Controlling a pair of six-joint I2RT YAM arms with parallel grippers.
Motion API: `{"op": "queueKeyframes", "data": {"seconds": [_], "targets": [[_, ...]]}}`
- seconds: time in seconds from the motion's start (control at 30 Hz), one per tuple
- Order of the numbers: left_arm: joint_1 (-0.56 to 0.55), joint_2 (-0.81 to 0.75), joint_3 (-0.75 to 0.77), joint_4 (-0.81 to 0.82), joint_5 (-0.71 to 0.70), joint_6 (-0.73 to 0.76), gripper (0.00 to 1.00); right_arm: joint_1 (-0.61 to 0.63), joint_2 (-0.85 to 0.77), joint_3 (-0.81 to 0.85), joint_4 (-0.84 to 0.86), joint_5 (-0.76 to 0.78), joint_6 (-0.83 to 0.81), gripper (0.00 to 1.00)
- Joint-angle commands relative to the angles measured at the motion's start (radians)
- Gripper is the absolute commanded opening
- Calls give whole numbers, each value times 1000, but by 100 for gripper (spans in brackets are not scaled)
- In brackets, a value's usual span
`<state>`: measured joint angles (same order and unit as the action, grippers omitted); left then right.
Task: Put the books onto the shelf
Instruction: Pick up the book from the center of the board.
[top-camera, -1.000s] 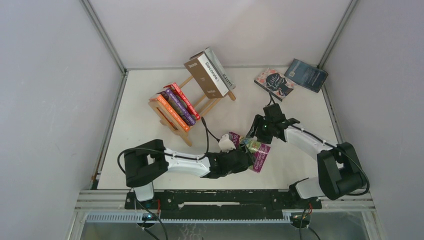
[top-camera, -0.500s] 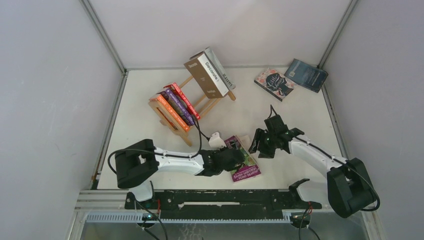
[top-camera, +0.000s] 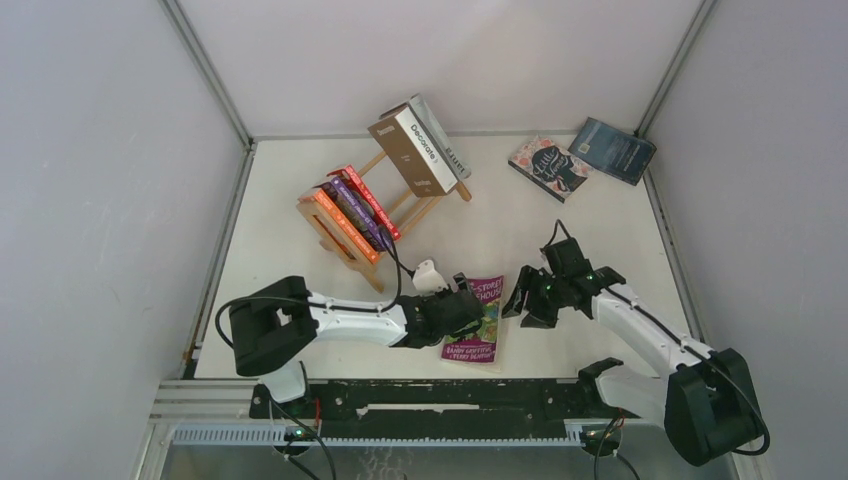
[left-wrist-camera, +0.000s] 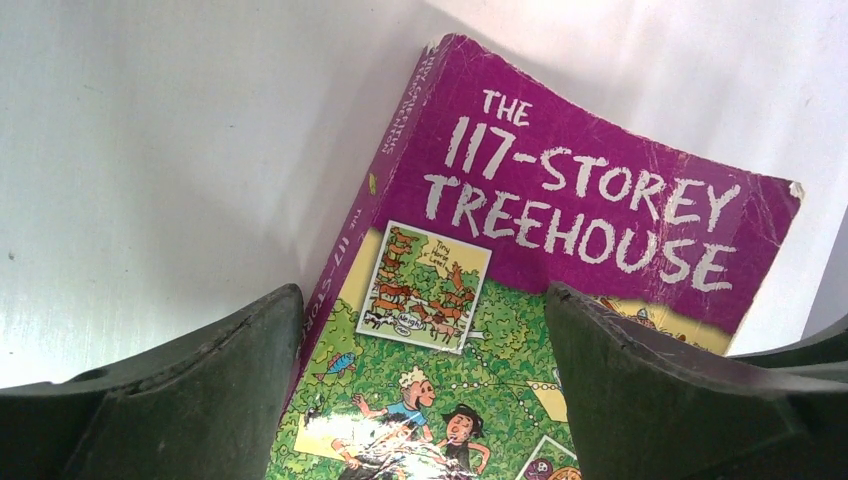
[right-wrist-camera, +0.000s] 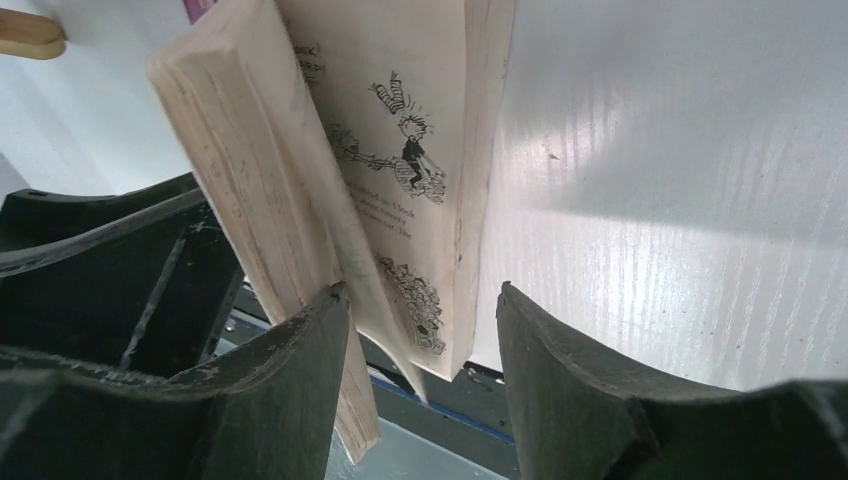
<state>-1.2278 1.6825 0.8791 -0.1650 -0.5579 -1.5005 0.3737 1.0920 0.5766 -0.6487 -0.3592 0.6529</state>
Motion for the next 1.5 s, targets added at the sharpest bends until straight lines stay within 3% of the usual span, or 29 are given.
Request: {"op": "queueKeyframes", "data": {"seconds": [0.0, 1.47], "targets": [[10, 42, -33, -51, 15, 36, 96, -29, -55, -16, 6, -56, 13, 63], [11, 71, -19, -62, 81, 117, 96, 8, -273, -182, 230, -178, 354, 62]]}}
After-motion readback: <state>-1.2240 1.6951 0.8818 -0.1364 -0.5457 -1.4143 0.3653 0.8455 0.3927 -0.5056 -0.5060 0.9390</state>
